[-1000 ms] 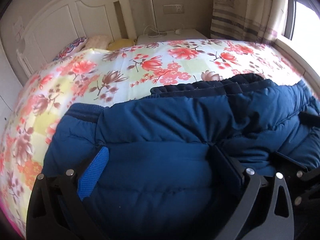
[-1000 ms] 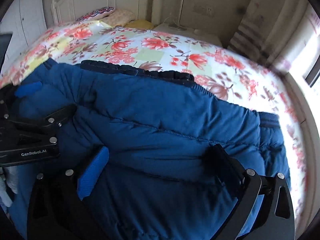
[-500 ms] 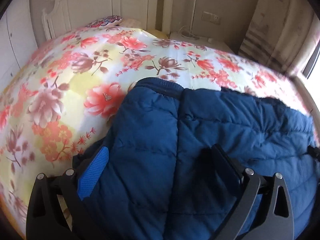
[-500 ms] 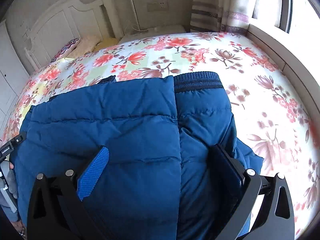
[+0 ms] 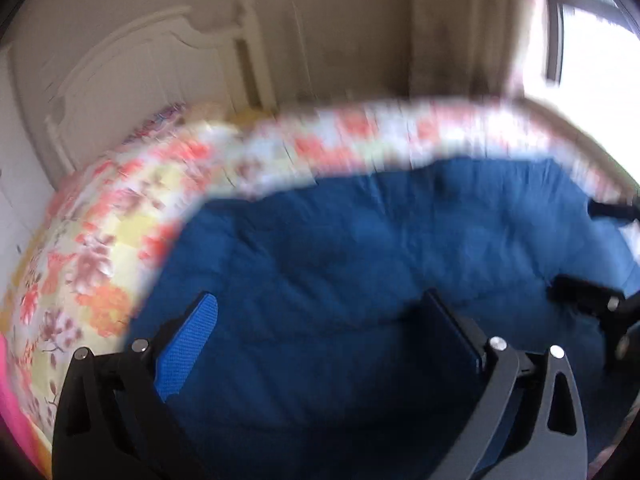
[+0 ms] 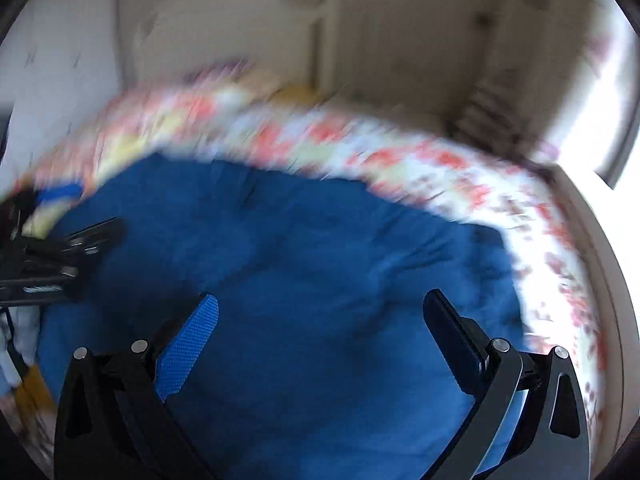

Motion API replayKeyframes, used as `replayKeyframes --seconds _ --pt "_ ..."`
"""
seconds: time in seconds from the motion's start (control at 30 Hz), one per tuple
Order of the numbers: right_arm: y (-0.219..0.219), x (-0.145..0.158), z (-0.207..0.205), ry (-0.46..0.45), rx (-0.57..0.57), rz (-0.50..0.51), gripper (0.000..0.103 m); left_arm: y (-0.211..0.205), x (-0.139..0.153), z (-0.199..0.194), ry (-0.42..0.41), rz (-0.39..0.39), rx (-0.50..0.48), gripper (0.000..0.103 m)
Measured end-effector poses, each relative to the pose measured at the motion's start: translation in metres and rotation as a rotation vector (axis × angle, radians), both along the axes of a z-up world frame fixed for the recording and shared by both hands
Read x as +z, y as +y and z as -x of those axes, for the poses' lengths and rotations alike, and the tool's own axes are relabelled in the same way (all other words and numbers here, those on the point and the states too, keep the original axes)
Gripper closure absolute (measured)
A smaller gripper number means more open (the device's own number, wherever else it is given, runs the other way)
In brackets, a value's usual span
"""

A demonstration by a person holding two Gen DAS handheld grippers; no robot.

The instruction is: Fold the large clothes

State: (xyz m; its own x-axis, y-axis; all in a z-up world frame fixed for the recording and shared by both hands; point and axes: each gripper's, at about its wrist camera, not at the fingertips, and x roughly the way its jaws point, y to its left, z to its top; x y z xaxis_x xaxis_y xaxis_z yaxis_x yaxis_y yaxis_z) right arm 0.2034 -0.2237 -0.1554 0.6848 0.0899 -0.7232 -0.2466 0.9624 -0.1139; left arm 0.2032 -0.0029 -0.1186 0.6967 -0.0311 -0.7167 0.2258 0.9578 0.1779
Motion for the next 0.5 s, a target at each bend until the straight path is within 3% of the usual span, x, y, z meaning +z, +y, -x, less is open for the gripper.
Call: replayKeyframes --seconds 0.03,0.17,0.33,0.5 --pt "0.008 -0.015 -0.004 0.013 0.007 0.027 0.005 0.002 -0.008 -0.004 -0.001 0.027 0.001 0.002" --pt "-0.004 -0.019 -0.011 0.033 -0.001 -0.061 0.005 0.014 -0.010 -0.013 0.055 0.105 -0.001 0.002" --pt "-0.005 -0.015 -0.005 0.025 -0.025 -0.042 0.005 0.013 -0.008 -0.005 0.035 0.079 0.016 0.002" --pt "-0.040 -0.002 0.011 -0.015 -0.109 -0.047 0.005 0.042 0.004 0.018 0.008 0.073 0.079 0.002"
